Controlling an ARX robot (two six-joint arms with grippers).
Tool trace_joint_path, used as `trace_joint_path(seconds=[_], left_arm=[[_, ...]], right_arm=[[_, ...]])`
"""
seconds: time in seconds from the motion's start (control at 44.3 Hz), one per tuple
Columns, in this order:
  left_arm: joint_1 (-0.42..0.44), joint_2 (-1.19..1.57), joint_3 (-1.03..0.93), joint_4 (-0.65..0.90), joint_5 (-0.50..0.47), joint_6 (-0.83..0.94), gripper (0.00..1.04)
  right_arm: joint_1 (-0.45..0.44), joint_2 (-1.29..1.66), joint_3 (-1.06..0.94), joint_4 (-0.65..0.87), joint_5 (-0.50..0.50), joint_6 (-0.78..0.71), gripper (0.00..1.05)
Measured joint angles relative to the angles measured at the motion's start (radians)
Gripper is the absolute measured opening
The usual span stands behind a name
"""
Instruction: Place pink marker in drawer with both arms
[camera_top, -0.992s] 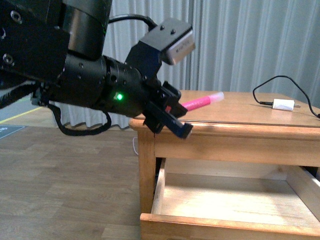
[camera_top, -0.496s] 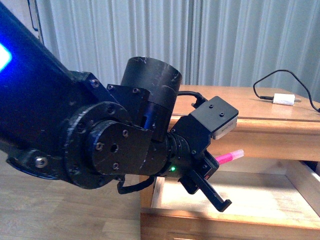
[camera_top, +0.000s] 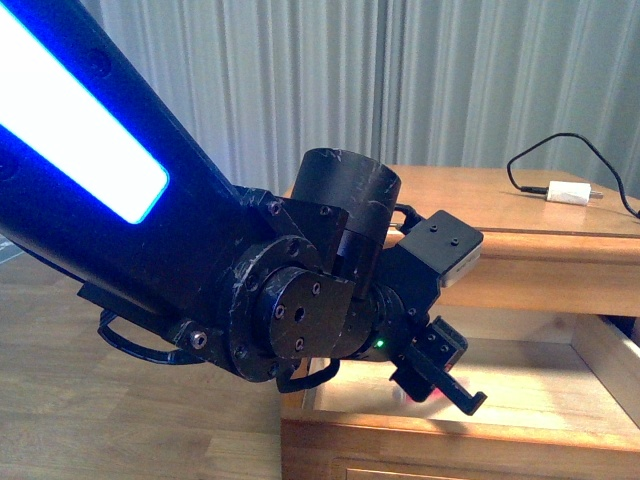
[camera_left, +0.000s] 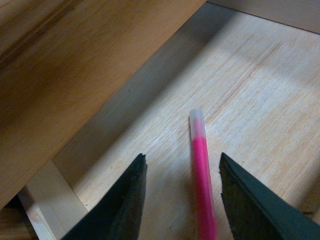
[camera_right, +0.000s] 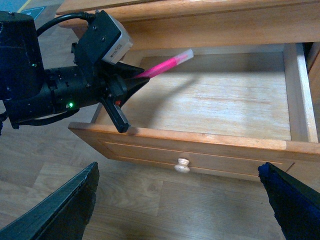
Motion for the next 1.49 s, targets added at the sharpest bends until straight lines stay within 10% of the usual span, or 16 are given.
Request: trace_joint_path(seconds=[0.338, 0.677, 1.489], left_arm=[[0.029, -0.240, -0.174, 0.026, -0.153, -0.107, 1.00], [0.063, -0.745, -0.530, 0.132, -0.227, -0.162, 0.99], [0.374, -1.718, -0.974, -0.337, -0.224, -0.535, 0.99]], right_arm=[[0.000, 0.000, 0.000, 0.000, 0.000, 0.000, 0.96], [0.000, 0.000, 0.000, 0.000, 0.000, 0.000, 0.96], [0.000, 0.000, 0.000, 0.000, 0.000, 0.000, 0.96]])
